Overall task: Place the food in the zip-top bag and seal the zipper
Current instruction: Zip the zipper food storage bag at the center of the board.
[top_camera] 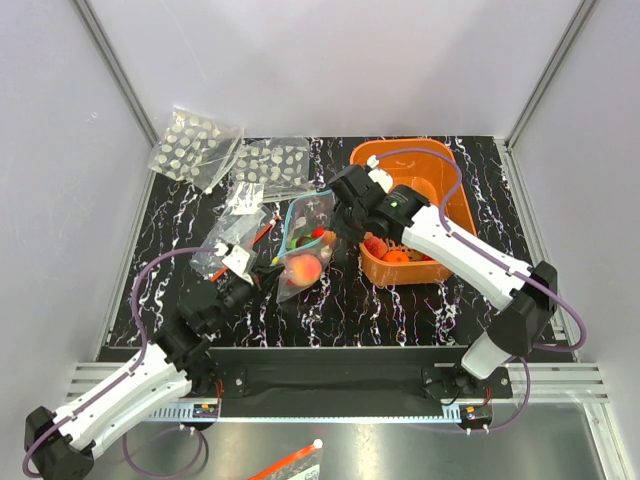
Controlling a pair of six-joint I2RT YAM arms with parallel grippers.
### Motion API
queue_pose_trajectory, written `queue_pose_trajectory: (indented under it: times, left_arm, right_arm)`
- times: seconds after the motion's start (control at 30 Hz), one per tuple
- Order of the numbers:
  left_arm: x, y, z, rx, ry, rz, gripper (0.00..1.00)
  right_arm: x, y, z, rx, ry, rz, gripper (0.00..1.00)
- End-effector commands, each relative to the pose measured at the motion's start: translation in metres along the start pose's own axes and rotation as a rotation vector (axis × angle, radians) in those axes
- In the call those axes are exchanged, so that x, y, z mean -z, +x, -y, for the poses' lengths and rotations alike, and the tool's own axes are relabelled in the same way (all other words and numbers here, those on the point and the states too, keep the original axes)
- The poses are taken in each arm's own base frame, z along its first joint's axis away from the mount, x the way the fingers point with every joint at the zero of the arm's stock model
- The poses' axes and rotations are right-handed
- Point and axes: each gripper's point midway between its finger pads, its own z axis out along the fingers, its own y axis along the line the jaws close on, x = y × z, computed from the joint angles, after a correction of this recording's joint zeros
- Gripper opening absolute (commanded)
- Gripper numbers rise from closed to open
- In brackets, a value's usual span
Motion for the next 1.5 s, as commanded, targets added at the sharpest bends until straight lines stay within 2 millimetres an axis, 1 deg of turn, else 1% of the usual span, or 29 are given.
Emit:
queue_pose_trajectory:
  times: [0.0,0.03,0.07,0.13,0.17,0.23,0.3,0.33,0.37,0.4,0.47,0.53,0.57,0.6,0.63,0.67,0.7,0.73,0.77,0.83,0.87,0.93,0.97,1.0,1.03,1.07,1.1,1.33,1.47]
  left_arm:
    - [-0.006,-0.048,-0.001,-0.028,-0.020,0.155,0.00]
    - [-0.007,-0.048,-0.001,-0.028,-0.018,0.158,0.00]
    - [-0.009,-0.047,0.001,-0.029,-0.010,0.151,0.00]
    - [-0.010,-0.047,0.001,-0.036,-0.006,0.144,0.00]
    - [-0.010,-0.046,0.001,-0.039,-0.008,0.140,0.00]
    - [-0.008,-0.048,-0.002,-0.047,-0.024,0.140,0.00]
    - [-0.005,-0.049,-0.006,-0.055,-0.043,0.142,0.00]
    - [-0.004,-0.050,-0.007,-0.059,-0.048,0.147,0.00]
    - [-0.002,-0.052,-0.007,-0.060,-0.049,0.153,0.00]
    - [-0.002,-0.052,-0.006,-0.062,-0.046,0.152,0.00]
    - [0.000,-0.053,-0.006,-0.059,-0.046,0.153,0.00]
    - [0.000,-0.051,-0.004,-0.055,-0.037,0.146,0.00]
    - [0.001,-0.052,-0.003,-0.051,-0.029,0.147,0.00]
    - [0.001,-0.051,-0.002,-0.048,-0.027,0.147,0.00]
    - [0.001,-0.050,-0.001,-0.046,-0.021,0.146,0.00]
    - [0.001,-0.049,-0.001,-0.046,-0.017,0.142,0.00]
    - [0.001,-0.049,-0.001,-0.048,-0.016,0.144,0.00]
    - [-0.001,-0.046,-0.001,-0.052,-0.016,0.136,0.00]
    - [-0.002,-0.044,-0.001,-0.056,-0.015,0.131,0.00]
    - [-0.004,-0.040,-0.001,-0.061,-0.013,0.114,0.00]
    - [-0.005,-0.038,-0.002,-0.061,-0.015,0.108,0.00]
    - [-0.007,-0.039,0.000,-0.058,-0.007,0.112,0.00]
    - [-0.007,-0.040,0.001,-0.062,-0.001,0.115,0.00]
    - [-0.008,-0.039,0.001,-0.066,-0.002,0.109,0.00]
    - [-0.009,-0.038,-0.001,-0.085,-0.005,0.099,0.00]
    - [-0.009,-0.040,-0.001,-0.091,-0.007,0.096,0.00]
    - [-0.009,-0.037,-0.003,-0.097,-0.016,0.078,0.00]
    - [-0.006,-0.041,-0.004,-0.129,-0.023,0.091,0.00]
    - [-0.006,-0.041,-0.006,-0.141,-0.027,0.091,0.00]
  right_arm:
    - [0.027,-0.024,0.010,0.128,0.019,0.104,0.44]
    - [0.029,-0.025,0.015,0.148,0.024,0.112,0.45]
    - [0.037,-0.030,0.016,0.179,0.016,0.134,0.46]
    - [0.044,-0.037,0.021,0.226,0.021,0.169,0.47]
    - [0.051,-0.041,0.025,0.254,0.019,0.184,0.48]
    - [0.058,-0.049,0.031,0.275,0.038,0.221,0.54]
    - [0.069,-0.056,0.033,0.276,0.035,0.251,0.66]
    - [0.072,-0.056,0.031,0.284,0.021,0.250,0.68]
    - [0.075,-0.053,0.026,0.348,-0.016,0.233,0.70]
    - [0.077,-0.040,0.005,0.381,-0.135,0.169,0.76]
    - [0.079,-0.025,-0.012,0.418,-0.231,0.095,0.77]
    - [0.077,-0.018,-0.024,0.415,-0.253,0.053,0.76]
    - [0.077,-0.011,-0.024,0.387,-0.241,0.018,0.77]
    - [0.076,-0.008,-0.027,0.359,-0.231,0.002,0.74]
    - [0.081,-0.007,-0.036,0.317,-0.238,-0.010,0.67]
    - [0.075,0.005,-0.041,0.255,-0.231,-0.057,0.63]
    - [0.075,0.013,-0.048,0.229,-0.238,-0.070,0.63]
    - [0.072,0.027,-0.054,0.210,-0.234,-0.087,0.54]
    - [0.069,0.032,-0.059,0.135,-0.216,-0.083,0.54]
    - [0.063,0.044,-0.067,0.098,-0.199,-0.089,0.54]
    - [0.062,0.052,-0.067,0.062,-0.169,-0.099,0.55]
    - [0.056,0.063,-0.073,0.049,-0.154,-0.121,0.56]
    - [0.057,0.074,-0.077,0.057,-0.159,-0.145,0.59]
    - [0.058,0.080,-0.079,0.059,-0.157,-0.153,0.59]
    - [0.061,0.084,-0.085,0.059,-0.169,-0.154,0.59]
    - [0.059,0.085,-0.086,0.059,-0.160,-0.137,0.59]
    - [0.061,0.092,-0.087,0.067,-0.160,-0.134,0.59]
    - [0.047,0.095,-0.085,0.046,-0.108,-0.112,0.55]
    - [0.045,0.087,-0.083,0.012,-0.100,-0.068,0.51]
